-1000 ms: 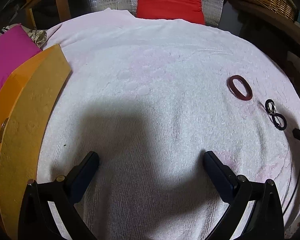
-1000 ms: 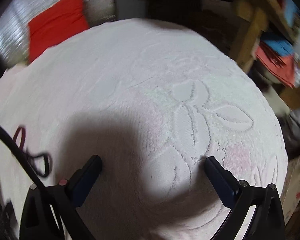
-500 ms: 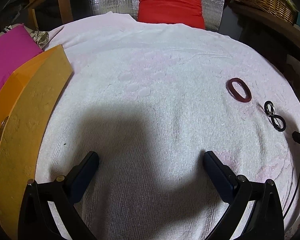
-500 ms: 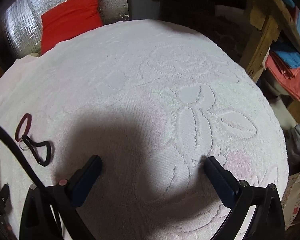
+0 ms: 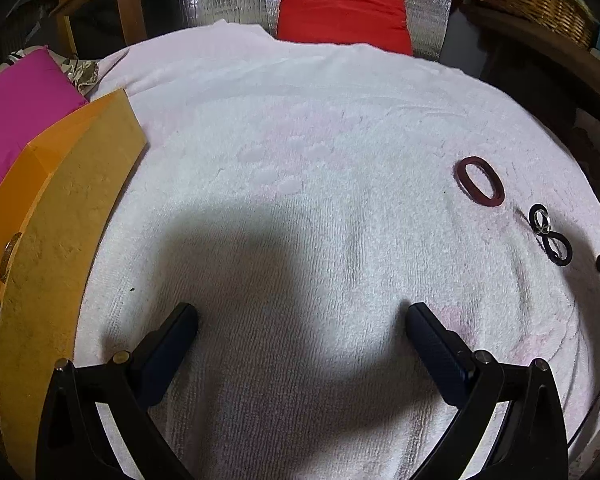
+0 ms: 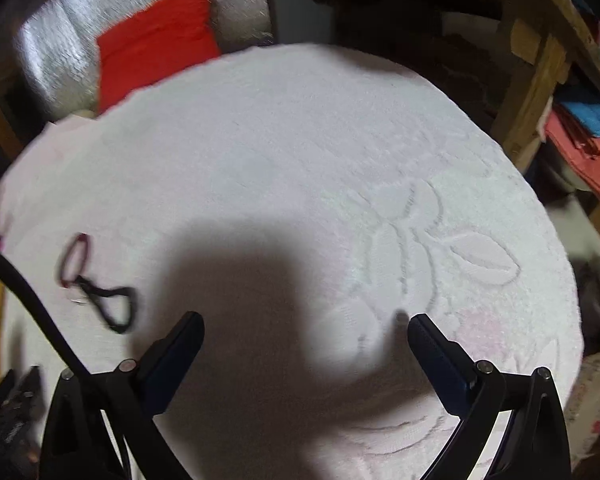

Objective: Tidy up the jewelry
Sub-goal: 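Move both tools back toward the dark red hair tie and keyring hair tie, then grasp the keyring hair tie with the right tool while the left tool grasps the dark red hair tie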

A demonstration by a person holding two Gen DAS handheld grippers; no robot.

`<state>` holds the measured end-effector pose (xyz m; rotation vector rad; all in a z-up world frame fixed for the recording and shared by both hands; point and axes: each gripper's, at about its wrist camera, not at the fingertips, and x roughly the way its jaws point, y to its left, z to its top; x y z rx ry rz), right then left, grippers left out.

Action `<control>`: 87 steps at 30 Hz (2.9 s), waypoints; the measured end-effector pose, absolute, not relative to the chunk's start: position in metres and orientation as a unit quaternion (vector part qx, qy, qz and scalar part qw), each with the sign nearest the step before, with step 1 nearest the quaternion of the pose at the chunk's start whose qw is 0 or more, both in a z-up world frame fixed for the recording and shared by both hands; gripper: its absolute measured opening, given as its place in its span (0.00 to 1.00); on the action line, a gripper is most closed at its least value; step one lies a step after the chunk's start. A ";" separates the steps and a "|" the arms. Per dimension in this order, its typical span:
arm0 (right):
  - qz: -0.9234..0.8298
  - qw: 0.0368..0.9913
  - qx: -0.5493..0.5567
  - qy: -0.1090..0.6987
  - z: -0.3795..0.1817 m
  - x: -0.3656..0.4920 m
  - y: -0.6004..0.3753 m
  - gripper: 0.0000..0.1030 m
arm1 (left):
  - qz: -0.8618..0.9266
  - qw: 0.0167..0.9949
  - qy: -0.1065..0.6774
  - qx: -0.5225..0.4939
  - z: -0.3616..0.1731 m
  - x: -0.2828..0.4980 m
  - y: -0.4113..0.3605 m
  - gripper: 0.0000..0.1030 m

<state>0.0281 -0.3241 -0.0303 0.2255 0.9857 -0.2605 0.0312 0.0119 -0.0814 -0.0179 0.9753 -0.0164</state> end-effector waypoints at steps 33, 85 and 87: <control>0.077 0.892 0.038 0.443 -0.025 0.057 -0.206 0.53 | -0.021 0.907 0.419 0.025 -0.042 0.031 0.017 1.00; 0.048 0.901 0.166 0.398 -0.002 0.046 -0.263 0.08 | -0.145 0.910 0.388 -0.012 -0.032 0.084 -0.063 0.07; 0.060 0.903 0.169 0.391 0.003 0.045 -0.253 0.08 | -0.137 0.915 0.379 -0.018 -0.024 0.076 -0.052 0.07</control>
